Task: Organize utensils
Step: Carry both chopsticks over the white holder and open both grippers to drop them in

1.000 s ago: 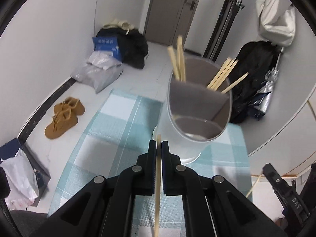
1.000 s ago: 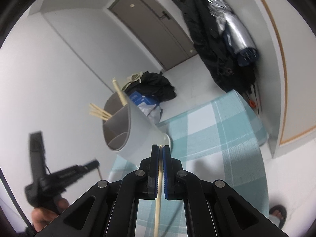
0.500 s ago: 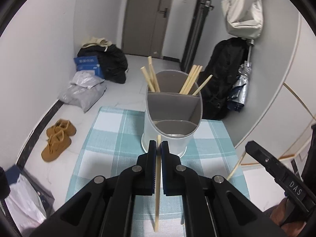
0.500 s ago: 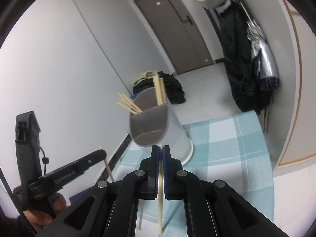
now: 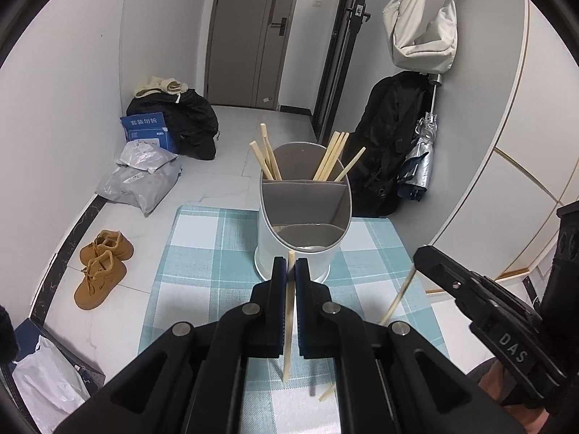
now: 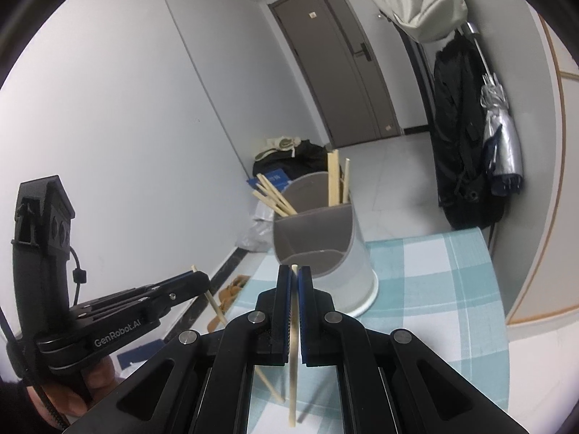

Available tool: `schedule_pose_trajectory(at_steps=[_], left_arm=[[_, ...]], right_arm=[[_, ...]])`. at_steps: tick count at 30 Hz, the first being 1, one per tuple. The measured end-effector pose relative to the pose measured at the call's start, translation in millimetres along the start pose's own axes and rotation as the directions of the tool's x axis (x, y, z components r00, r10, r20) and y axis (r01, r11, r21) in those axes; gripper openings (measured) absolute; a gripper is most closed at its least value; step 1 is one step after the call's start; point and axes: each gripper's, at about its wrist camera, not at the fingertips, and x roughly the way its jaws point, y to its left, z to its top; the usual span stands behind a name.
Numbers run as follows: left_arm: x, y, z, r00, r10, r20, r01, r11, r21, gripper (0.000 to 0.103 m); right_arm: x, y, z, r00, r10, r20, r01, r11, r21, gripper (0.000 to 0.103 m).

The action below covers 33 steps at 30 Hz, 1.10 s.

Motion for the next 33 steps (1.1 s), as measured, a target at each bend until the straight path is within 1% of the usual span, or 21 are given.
schedule_pose_trajectory(at_steps=[6, 11, 17, 20, 23, 27, 33], left_arm=[[-13.0, 1.1, 10.1, 1.000, -0.019, 0.010, 0.019, 0.999, 0.042, 0.000], [-30.9, 0.8, 31.6, 0.999, -0.042, 0.031, 0.040, 0.998, 0.050, 0.000], [-46.2, -5.3, 75.9, 0.995, -0.068, 0.079, 0.064, 0.997, 0.047, 0.000], [-49.3, -7.0, 104.0, 0.991, -0.082, 0.105, 0.079, 0.996, 0.027, 0.000], [-47.1, -9.6, 128.5, 0.987, -0.086, 0.133, 0.084, 0.996, 0.022, 0.000], [-37.2, -12.5, 157.1, 0.983, -0.102, 0.152, 0.102, 0.995, 0.006, 0.000], [-14.6, -10.8, 184.1, 0.982, -0.092, 0.166, 0.093, 0.996, 0.007, 0.000]], right_arm=[[-2.7, 11.0, 8.6, 1.000, -0.007, 0.026, 0.007, 1.000, -0.003, 0.003], [-8.4, 22.5, 27.0, 0.999, 0.009, 0.052, -0.008, 1.000, -0.023, 0.003], [-16.2, 33.0, 66.7, 0.994, 0.038, 0.101, -0.034, 0.999, -0.041, 0.003], [-15.7, 33.8, 93.1, 0.991, 0.049, 0.123, -0.045, 0.998, -0.034, 0.003], [-13.8, 33.6, 115.1, 0.988, 0.052, 0.143, -0.047, 0.998, -0.042, 0.003], [-3.6, 30.6, 146.2, 0.987, 0.048, 0.155, -0.039, 0.997, -0.061, 0.003], [18.0, 18.8, 184.3, 0.983, 0.037, 0.178, -0.024, 0.997, -0.072, 0.003]])
